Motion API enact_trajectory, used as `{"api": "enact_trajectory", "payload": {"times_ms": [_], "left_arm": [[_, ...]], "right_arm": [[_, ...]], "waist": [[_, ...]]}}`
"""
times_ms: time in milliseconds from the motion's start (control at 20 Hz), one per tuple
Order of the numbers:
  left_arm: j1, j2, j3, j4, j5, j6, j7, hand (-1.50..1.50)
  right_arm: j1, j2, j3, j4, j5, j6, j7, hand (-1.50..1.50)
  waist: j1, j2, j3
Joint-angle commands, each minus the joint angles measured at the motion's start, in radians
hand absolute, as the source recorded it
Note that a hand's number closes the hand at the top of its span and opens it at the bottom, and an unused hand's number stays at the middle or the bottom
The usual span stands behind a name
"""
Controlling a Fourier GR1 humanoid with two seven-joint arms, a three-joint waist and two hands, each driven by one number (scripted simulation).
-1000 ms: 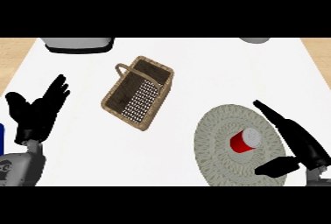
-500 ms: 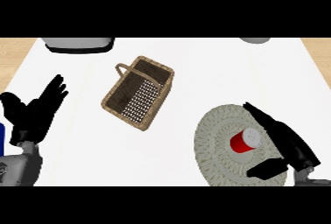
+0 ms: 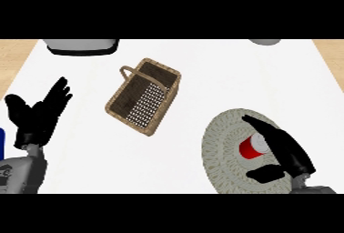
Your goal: Pick the can from the placemat and place it in the basket
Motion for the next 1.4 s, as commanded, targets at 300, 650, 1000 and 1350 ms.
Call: {"api": "enact_trajectory", "payload": {"times_ms": [300,650,1000,1350], "left_arm": [[0.012,-0.037,-0.016,-0.048,-0.037,0.015,-0.002,0.0],[0.0,-0.028,0.001,-0.013,-0.032,0.005,0.016,0.0],[-0.049,-0.033,-0.035,-0.002,-0.03,-0.033,0.012,0.0],[-0.066,-0.044,-0.054,0.004,-0.031,-0.043,0.016,0.0]], "right_arm": [[-0.035,0.052,0.105,0.139,0.173,-0.092,-0.047,1.5],[-0.005,0.202,0.25,0.026,0.283,-0.097,0.135,1.5],[-0.148,0.239,0.447,0.047,0.226,-0.18,0.409,1.5],[-0.248,0.241,0.577,-0.055,0.113,-0.403,0.587,1.5]], "waist": [[0.004,0.0,0.0],[0.003,-0.004,-0.001],[0.108,0.003,-0.006],[0.147,-0.003,0.003]]}}
